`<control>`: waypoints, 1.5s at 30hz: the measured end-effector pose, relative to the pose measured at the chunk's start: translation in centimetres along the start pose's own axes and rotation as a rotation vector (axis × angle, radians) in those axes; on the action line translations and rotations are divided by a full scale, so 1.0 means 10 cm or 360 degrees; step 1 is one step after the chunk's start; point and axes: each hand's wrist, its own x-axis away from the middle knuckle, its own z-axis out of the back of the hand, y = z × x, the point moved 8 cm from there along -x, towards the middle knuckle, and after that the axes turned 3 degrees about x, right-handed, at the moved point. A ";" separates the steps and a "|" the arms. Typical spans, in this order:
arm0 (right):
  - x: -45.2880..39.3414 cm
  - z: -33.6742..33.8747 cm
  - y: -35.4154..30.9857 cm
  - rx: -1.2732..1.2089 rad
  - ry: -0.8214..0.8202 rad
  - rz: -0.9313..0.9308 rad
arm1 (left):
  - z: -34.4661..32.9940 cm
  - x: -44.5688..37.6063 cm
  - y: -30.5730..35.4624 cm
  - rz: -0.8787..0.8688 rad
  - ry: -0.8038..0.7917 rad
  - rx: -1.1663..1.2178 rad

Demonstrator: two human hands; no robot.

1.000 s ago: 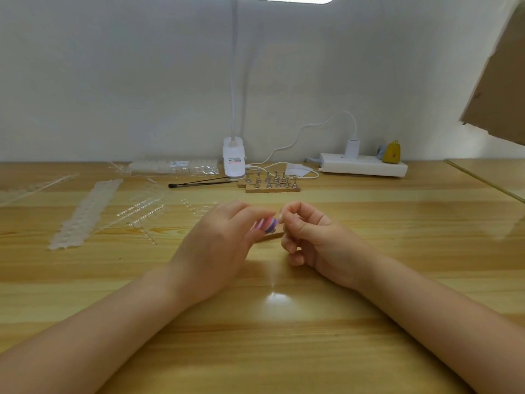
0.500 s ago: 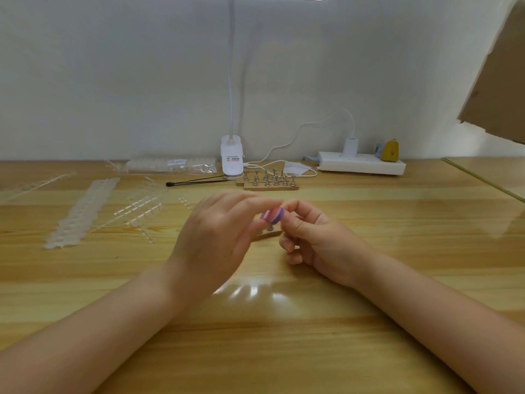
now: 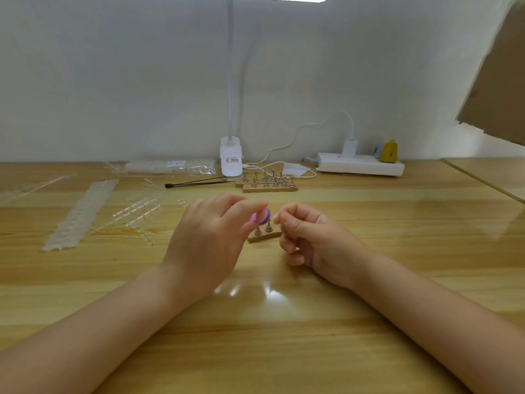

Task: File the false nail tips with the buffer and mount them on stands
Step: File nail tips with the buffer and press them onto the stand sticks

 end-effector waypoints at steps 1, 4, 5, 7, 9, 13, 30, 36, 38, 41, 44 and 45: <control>0.00 0.00 0.00 0.0000 0.0004 -0.0015 | 0.03 -0.01 0.08 -0.0072 0.0058 0.0003; 0.01 -0.03 0.00 0.0055 -0.0038 -0.0061 | 0.01 0.02 0.31 -0.0350 0.0117 -0.0196; 0.01 -0.03 0.00 0.0066 -0.0044 -0.0077 | 0.00 0.02 0.29 -0.0372 0.0102 -0.0271; 0.00 -0.01 0.01 0.0031 -0.0021 -0.0114 | 0.03 0.02 0.18 -0.0313 0.0107 -0.0340; 0.00 -0.01 0.02 0.0002 -0.0013 -0.0115 | 0.08 0.01 0.14 -0.0294 0.0176 -0.0292; 0.01 -0.06 0.02 0.0118 -0.0134 -0.0086 | -0.03 0.05 0.37 -0.0516 0.0180 -0.0313; 0.03 -0.13 0.02 0.0156 -0.0229 -0.0106 | 0.06 0.07 0.28 -0.0604 0.0330 -0.0265; 0.03 -0.12 0.03 0.0131 -0.0255 -0.0137 | 0.08 0.04 0.11 -0.0434 0.0313 -0.0373; 0.03 -0.13 0.02 0.0107 -0.0262 -0.0126 | 0.12 0.05 0.17 -0.0509 0.0360 -0.0297; 0.04 -0.15 0.02 0.0132 -0.0292 -0.0115 | 0.03 0.10 0.47 -0.0757 0.0328 -0.0238; 0.03 -0.14 0.03 0.0135 -0.0297 -0.0143 | 0.02 0.05 0.25 -0.0545 0.0261 -0.0395; 0.04 -0.14 0.03 0.0137 -0.0295 -0.0150 | 0.05 0.02 0.14 -0.0435 0.0252 -0.0427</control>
